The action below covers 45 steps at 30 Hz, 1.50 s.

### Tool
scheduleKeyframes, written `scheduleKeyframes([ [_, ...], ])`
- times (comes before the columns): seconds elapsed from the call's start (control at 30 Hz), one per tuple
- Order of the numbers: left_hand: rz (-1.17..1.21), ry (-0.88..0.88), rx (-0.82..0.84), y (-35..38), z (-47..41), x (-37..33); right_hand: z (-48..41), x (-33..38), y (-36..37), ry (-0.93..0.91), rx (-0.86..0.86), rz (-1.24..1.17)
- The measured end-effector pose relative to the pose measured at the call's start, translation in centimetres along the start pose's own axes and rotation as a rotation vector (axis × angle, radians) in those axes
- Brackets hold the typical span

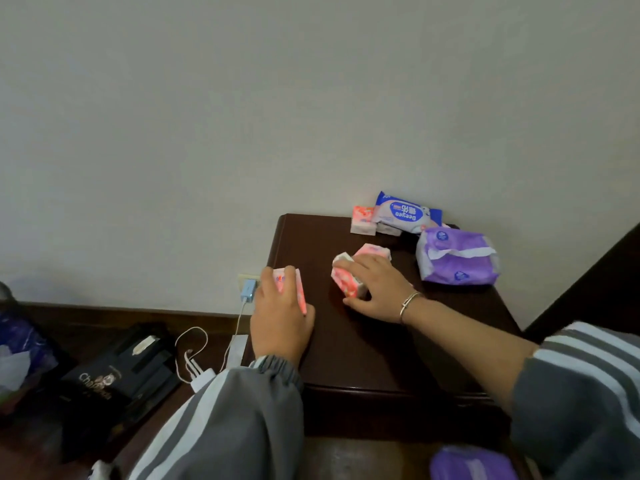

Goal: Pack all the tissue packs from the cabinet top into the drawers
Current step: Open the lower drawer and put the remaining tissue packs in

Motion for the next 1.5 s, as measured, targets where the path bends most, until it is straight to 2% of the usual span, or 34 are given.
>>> scheduleKeyframes([
  [0.17, 0.028, -0.003, -0.01, -0.3, 0.3, -0.4, 5.2, 1.1, -0.2, -0.045, 0.046, 0.026],
  [0.33, 0.044, -0.013, -0.002, -0.4, 0.3, -0.4, 5.0, 1.5, -1.5, 0.085, 0.105, -0.091],
  [0.4, 0.043, -0.013, 0.0, -0.4, 0.3, -0.4, 4.6, 2.0, -2.1, 0.132, 0.028, -0.192],
  [0.5, 0.05, -0.011, -0.004, -0.2, 0.2, -0.3, 4.4, 2.0, -2.5, 0.258, -0.22, -0.381],
  [0.53, 0.049, -0.008, -0.008, -0.1, 0.2, -0.3, 4.5, 1.7, -2.4, 0.335, -0.288, -0.466],
  [0.6, 0.038, 0.0, -0.015, 0.0, 0.1, -0.2, 4.3, 1.2, -2.1, 0.517, -0.311, -0.633],
  [0.67, 0.029, 0.005, -0.015, 0.1, 0.0, -0.1, 3.4, 1.0, -2.0, 0.648, -0.244, -0.627],
  [0.77, 0.022, 0.005, -0.004, 0.2, -0.2, 0.0, 1.7, 1.5, -2.3, 0.747, -0.14, -0.596],
  [0.87, 0.022, 0.009, -0.004, 0.3, -0.2, 0.0, 0.2, 1.2, -2.6, 0.807, -0.134, -0.624],
  [1.0, 0.023, 0.01, -0.001, 0.3, -0.1, 0.1, -1.4, 0.7, -3.7, 0.896, -0.145, -0.784],
  [1.07, 0.022, 0.011, 0.0, 0.4, -0.1, 0.1, -2.1, 0.9, -4.5, 0.952, -0.045, -0.811],
  [1.17, 0.026, 0.016, -0.005, 0.5, -0.2, 0.2, -2.7, 2.0, -5.4, 1.025, 0.215, -0.734],
  [1.27, 0.023, 0.026, -0.016, 0.6, -0.2, 0.3, -3.3, 2.5, -5.3, 1.037, 0.292, -0.653],
  [1.3, 0.022, 0.029, -0.02, 0.6, -0.2, 0.3, -3.5, 2.5, -5.1, 1.039, 0.286, -0.681],
  [1.37, 0.02, 0.035, -0.024, 0.8, -0.3, 0.4, -3.7, 2.3, -4.2, 1.015, 0.168, -0.78],
  [1.5, 0.029, 0.051, -0.044, 0.7, -0.3, 0.4, -3.3, 2.4, -2.4, 0.798, -0.103, -0.619],
])
Point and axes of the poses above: each hand's wrist, its own z-axis away from the middle knuckle, its own y-axis out of the palm, x = y × z, the point moved 2 cm from there along -z, towards the middle knuckle, and after that the axes turned 5 degrees about x, right-handed, at the moved point
